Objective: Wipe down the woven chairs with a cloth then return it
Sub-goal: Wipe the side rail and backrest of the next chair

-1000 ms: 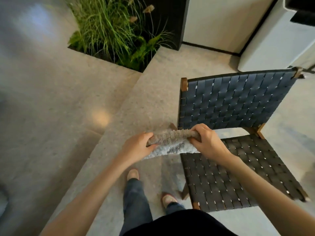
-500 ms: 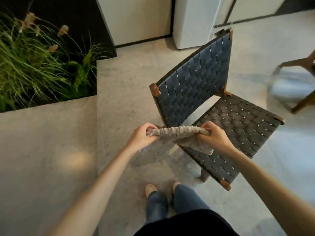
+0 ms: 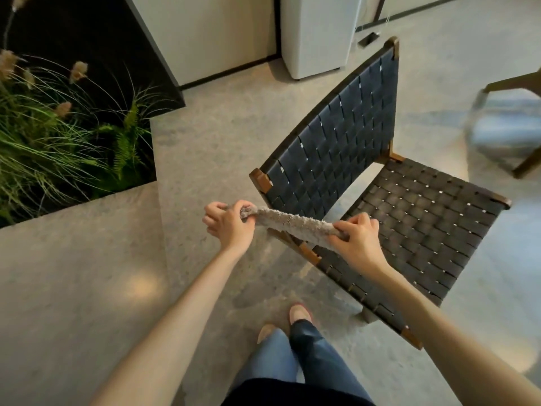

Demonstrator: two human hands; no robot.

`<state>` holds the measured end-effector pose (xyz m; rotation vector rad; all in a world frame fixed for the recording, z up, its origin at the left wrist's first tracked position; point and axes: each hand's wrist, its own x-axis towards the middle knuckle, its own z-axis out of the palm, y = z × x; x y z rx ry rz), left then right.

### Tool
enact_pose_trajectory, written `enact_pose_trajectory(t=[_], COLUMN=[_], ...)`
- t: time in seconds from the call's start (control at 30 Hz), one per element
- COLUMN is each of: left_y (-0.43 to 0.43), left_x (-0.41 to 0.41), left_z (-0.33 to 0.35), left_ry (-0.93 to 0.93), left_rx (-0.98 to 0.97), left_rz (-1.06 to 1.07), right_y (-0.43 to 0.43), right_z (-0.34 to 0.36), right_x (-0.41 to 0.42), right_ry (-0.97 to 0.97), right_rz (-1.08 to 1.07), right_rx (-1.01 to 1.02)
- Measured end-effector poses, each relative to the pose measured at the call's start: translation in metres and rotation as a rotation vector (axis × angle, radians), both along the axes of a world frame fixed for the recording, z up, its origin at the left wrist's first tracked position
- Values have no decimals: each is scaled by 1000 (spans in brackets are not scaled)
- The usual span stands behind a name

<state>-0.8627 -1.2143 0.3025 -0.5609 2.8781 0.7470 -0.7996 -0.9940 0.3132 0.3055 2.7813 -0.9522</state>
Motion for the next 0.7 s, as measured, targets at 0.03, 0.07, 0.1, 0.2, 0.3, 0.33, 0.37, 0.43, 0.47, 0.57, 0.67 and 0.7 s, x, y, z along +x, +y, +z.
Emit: enact_pose_trajectory(t=[0.03,0.07,0.1,0.2,0.3,0.33,0.37,0.43,0.47,0.57,0.67,0.7], left_y=[-3,-7,-11,-22,-29,-30,-32,-32,-32,-32,-36,-36], left_x=[-8,-17,-26,-50,-75,-85,-94,-109,-115,-117,-115,-113], left_z=[-3,-7,-12,-27,-43,-49,-57,-70,-77,-94,-113,-117], left_ry=[28,46,57,27,28,23,15,-30,-61,-59,-18,-26], left_rx=[22,77,149,365,526,596,667,814,895,893,923,968], left_rz=[11,24,38,103,148,159,153,87,42,-213,-268,-278], right_y=[-6,-12,-18,-35,-53,-60,-68,-82,-89,-105,-119,-122], right_z=[-2,-4,-6,-21,-38,-42,-46,-56,-63,-86,-107,-113], right_x=[-9,-17,-26,-50,-74,-81,-88,-101,-106,-117,-121,-121], right_ry=[1,-8,-17,-54,-115,-116,-105,-83,-70,-6,39,55], right_rz=[-24,-50,-75,-135,-206,-262,-332,-472,-532,-630,-639,-638], right_rx=[44,84,112,87,-118,-198,-266,-406,-473,-569,-653,-663])
